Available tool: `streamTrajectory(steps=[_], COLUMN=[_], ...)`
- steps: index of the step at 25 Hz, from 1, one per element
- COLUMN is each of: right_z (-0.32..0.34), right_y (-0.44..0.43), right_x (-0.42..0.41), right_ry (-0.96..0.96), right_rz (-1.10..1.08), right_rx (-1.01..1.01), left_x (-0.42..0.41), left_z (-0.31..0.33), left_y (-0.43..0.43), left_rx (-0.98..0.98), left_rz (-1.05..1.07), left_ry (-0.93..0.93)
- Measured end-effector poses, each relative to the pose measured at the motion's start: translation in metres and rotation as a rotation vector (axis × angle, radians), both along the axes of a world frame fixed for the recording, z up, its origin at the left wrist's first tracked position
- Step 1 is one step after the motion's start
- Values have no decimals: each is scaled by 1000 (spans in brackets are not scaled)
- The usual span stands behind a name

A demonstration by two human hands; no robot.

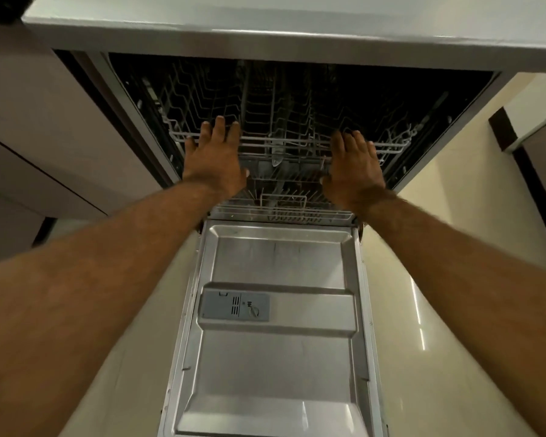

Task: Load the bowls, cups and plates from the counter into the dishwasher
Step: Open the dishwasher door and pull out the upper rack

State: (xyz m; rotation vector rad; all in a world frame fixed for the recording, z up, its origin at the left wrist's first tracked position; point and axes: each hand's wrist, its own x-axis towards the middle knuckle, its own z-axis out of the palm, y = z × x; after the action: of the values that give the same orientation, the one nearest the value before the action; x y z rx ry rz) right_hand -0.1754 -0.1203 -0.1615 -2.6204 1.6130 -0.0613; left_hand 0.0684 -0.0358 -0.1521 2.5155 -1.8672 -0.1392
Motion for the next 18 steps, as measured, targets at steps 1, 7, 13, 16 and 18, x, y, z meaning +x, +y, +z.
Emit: streamTrajectory(steps=[1, 7, 13, 16, 18], right_z=[-2, 6, 5, 8, 7], right_y=[-4, 8, 66, 109, 142], right_x=[-2, -10, -35, -54, -66], right_ry=[6, -92, -108, -160, -220], right_rz=[14, 46, 29, 43, 1], right_rx=[-16, -101, -65, -55, -58], left_x=[2, 1, -22, -39, -50], left_z=[-3, 5, 12, 16, 15], left_y=[-2, 4, 69, 116, 147], left_rx=[21, -40, -59, -124, -151], left_rz=[-3, -41, -42, -24, 18], left_ry=[-4, -53, 32, 108, 152])
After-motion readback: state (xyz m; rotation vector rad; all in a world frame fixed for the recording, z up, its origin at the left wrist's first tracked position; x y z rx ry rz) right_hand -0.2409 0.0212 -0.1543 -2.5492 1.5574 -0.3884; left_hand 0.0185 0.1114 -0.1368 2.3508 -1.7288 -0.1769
